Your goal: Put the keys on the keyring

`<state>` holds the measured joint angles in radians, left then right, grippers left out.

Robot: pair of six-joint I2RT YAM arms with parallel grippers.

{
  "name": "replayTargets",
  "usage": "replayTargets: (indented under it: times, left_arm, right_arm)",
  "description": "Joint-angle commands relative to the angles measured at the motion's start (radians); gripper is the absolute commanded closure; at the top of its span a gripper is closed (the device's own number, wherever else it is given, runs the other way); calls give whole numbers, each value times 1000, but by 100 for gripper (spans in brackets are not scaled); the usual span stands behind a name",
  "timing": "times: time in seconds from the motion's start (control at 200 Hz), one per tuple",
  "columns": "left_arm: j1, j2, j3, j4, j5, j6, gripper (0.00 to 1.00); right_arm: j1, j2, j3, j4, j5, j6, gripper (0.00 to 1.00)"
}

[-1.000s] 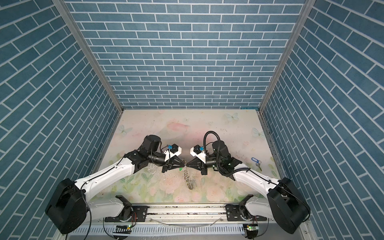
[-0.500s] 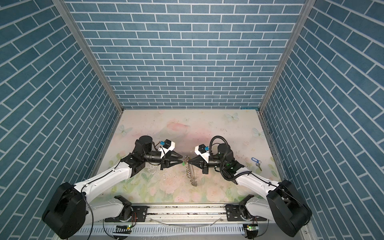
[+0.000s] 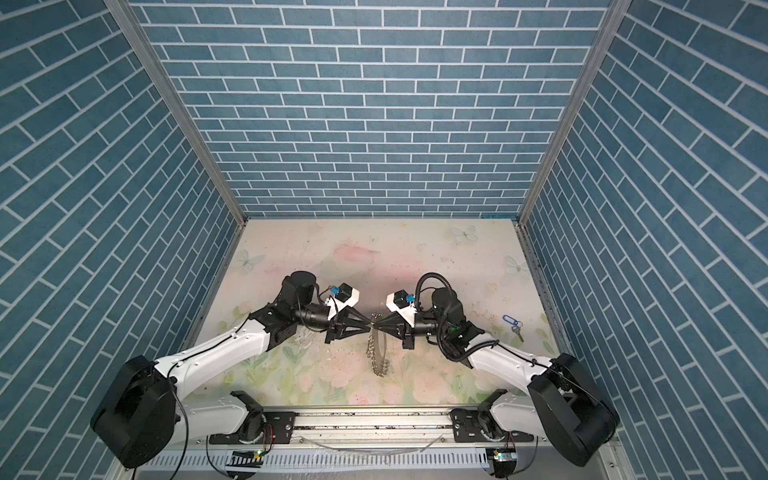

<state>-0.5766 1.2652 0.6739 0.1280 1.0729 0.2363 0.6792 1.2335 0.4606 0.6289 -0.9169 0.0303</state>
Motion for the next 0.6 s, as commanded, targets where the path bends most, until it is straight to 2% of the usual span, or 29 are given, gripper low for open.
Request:
replayTargets:
  times: [0.0,0.32,0.595]
  left_arm:
    - [-9,12,45,-40,-4,26,79]
    - [-11,23,55,-58,-7,22,90]
    - [-11,29,68,-92,-53,29,93]
  right_arm:
    - [11,4,18,55,-5,8,100]
    - [30,-5,18,20,29,-36,100]
    - [40,-26,9,10,35,-61,100]
